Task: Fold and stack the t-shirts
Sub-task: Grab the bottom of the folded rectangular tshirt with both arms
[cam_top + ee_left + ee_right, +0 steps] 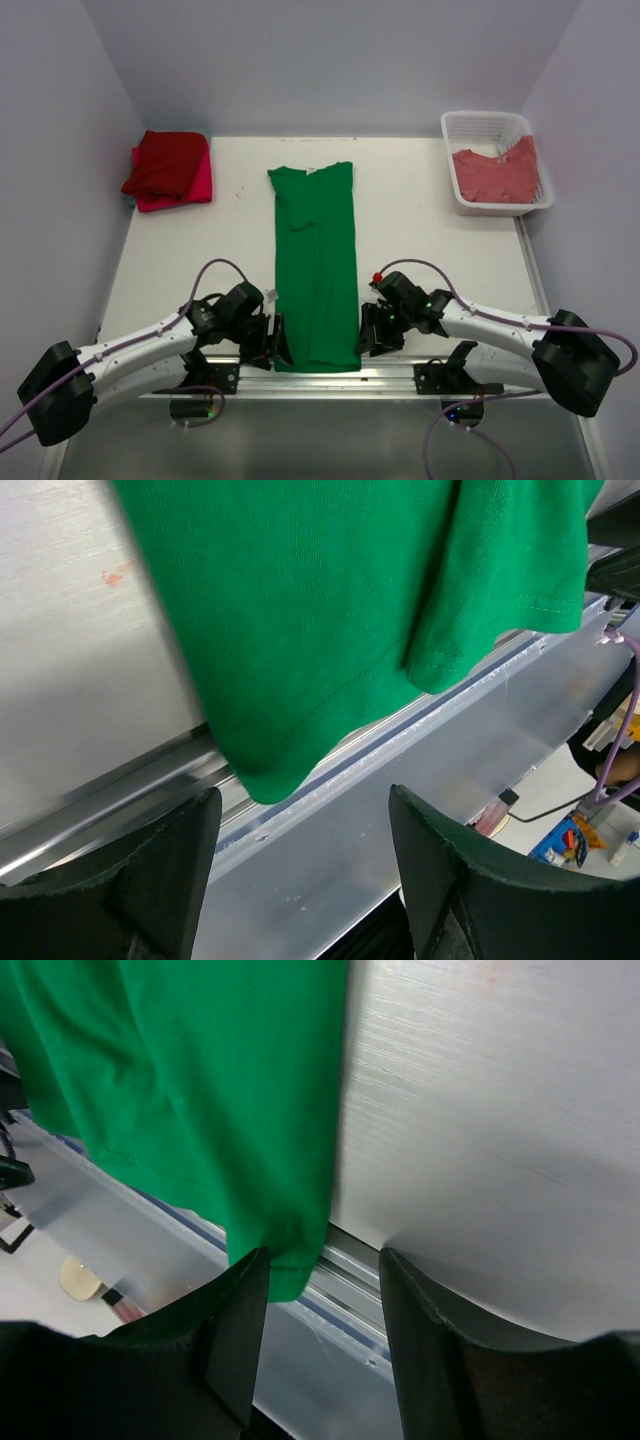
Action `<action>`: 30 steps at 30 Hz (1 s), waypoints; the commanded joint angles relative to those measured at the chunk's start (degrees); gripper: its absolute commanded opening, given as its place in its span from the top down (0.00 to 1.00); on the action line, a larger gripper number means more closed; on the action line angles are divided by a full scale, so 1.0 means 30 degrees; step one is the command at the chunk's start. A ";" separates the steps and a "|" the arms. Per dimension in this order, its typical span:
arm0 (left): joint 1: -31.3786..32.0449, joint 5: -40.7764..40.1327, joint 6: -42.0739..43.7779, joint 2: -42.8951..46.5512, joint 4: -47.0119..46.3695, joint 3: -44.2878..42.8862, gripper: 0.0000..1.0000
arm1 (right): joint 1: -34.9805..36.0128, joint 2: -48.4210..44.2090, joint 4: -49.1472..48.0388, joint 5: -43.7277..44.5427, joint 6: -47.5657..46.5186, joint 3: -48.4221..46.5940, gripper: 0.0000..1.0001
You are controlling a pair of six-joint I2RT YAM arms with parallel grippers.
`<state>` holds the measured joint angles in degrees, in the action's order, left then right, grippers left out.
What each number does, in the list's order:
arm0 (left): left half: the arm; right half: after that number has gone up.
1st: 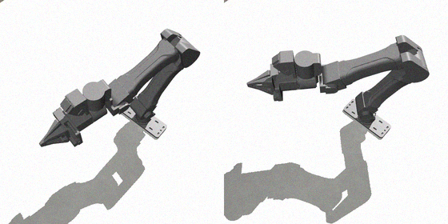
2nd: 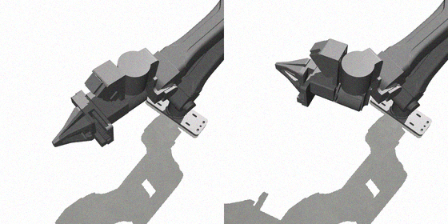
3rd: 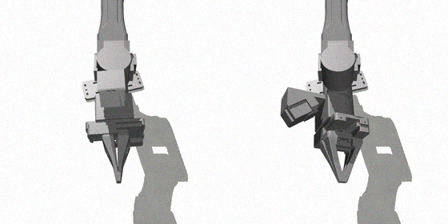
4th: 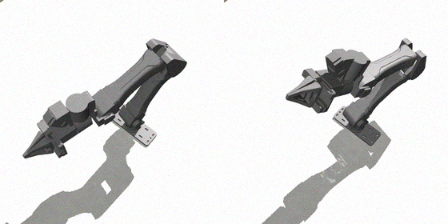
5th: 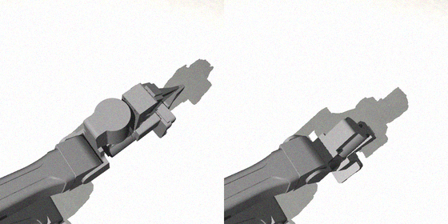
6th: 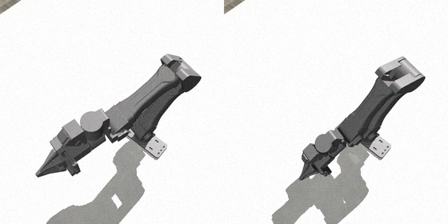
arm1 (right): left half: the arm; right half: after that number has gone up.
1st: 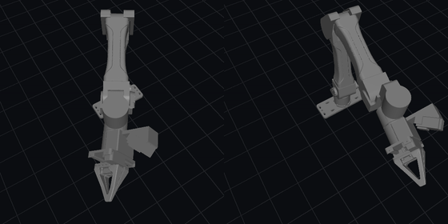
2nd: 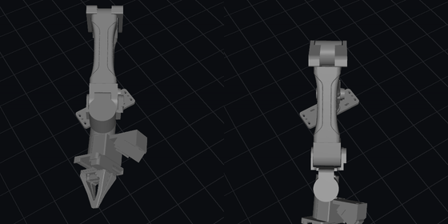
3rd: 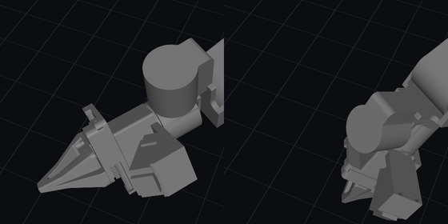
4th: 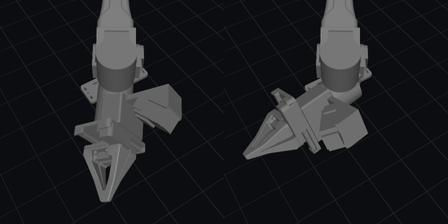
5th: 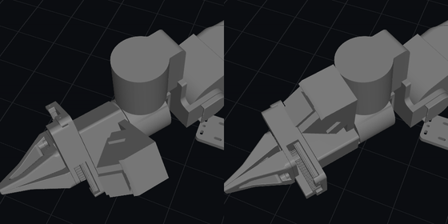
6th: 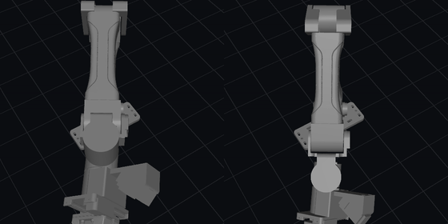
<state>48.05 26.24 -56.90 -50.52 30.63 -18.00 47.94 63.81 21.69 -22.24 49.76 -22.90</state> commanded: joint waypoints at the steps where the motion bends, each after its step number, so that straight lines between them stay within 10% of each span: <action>1: 0.0213 -0.0776 -0.0397 -0.0122 -0.0660 -0.0065 0.28 | 0.0511 0.0583 -0.1982 -0.0820 0.1196 0.0278 0.48; 17: 0.0272 -0.2213 -0.0954 -0.0416 -0.3179 0.1751 0.42 | 0.2387 0.1846 -0.3512 -0.0498 0.2691 0.0542 0.64; 30: 0.0301 -0.2418 -0.1071 0.0931 -0.3353 0.1840 0.98 | 0.2505 0.1552 -0.3481 -0.0204 0.2605 0.0630 0.91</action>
<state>48.90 22.44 -60.51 -48.93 22.11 -12.84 54.87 69.58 9.85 -22.02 57.21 -21.50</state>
